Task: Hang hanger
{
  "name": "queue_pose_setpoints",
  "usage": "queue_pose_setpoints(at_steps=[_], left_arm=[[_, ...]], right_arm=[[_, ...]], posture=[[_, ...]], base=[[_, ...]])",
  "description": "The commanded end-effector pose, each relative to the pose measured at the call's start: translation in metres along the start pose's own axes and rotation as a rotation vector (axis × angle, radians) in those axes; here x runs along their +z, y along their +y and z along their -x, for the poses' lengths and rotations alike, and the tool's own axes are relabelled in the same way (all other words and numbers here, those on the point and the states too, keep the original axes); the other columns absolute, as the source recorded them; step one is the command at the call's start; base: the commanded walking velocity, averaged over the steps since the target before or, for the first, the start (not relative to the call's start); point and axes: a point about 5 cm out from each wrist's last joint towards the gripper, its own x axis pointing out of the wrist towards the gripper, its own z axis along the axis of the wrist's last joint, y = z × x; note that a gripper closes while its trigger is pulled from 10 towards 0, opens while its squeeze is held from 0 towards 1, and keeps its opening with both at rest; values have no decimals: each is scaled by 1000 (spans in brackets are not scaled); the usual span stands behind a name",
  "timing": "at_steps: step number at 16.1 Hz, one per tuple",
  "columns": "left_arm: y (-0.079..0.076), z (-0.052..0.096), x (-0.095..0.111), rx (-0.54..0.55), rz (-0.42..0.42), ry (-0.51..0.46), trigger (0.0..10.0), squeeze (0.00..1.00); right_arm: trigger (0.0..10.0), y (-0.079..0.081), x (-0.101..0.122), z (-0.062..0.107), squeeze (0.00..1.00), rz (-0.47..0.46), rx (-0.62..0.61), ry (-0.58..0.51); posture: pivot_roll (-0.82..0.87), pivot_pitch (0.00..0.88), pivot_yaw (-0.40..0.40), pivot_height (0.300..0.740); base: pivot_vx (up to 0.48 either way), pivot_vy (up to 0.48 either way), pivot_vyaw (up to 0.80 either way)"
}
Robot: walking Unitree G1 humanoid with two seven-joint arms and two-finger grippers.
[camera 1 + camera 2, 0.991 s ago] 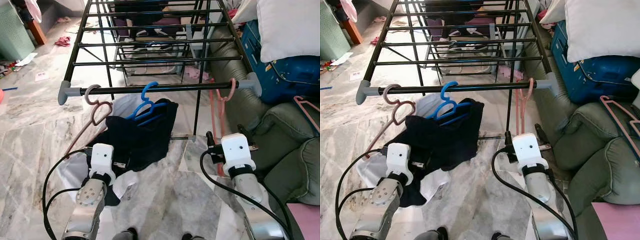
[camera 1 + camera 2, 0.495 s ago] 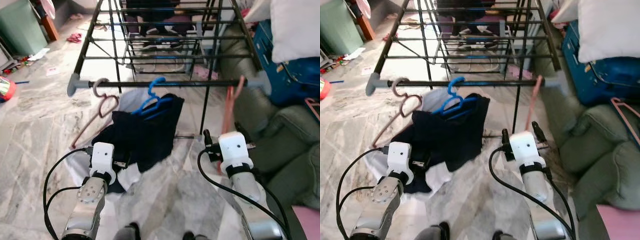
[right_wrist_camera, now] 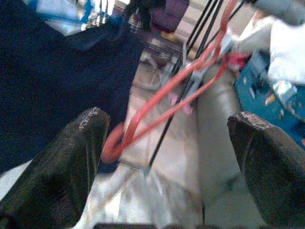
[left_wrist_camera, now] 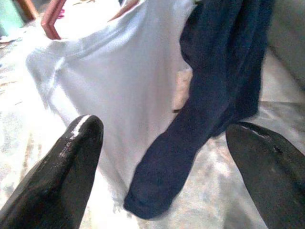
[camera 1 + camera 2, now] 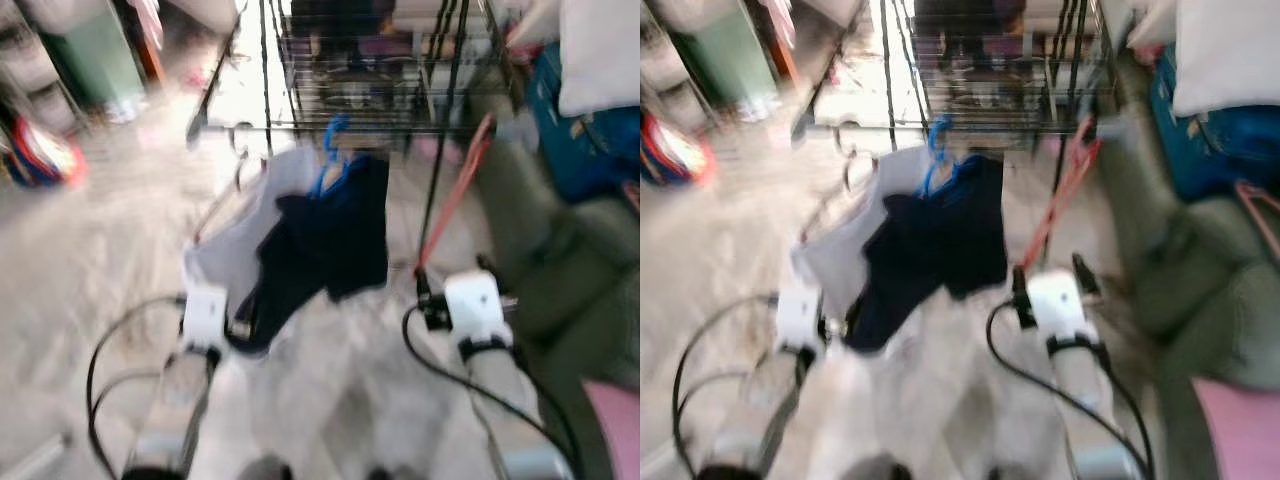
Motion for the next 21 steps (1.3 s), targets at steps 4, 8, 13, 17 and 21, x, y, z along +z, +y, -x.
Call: queue_pose_setpoints(at_steps=[4,8,13,17,21], left_arm=[[6,2,-5,18,-28,18,10000,0],[5,2,-8,15,-36,28,10000,0],[5,2,-8,15,-42,26,10000,0],[7,-1,-7,37,-48,20,10000,0],[11,-6,0,62,-47,-3,10000,0]], right_arm=[[10000,4,-1,3,0,-24,19,-14],[10000,7,-1,4,0,-35,21,-12],[10000,7,0,3,0,-34,38,-22],[10000,8,2,3,0,-32,49,-33],[10000,11,5,4,0,-33,78,-45]], posture=[[67,146,46,740],[67,149,45,740],[70,156,45,740],[66,167,39,740],[64,168,39,740]], base=[[-312,0,0],[-312,0,0],[-315,0,0],[-74,0,328],[0,0,800]])
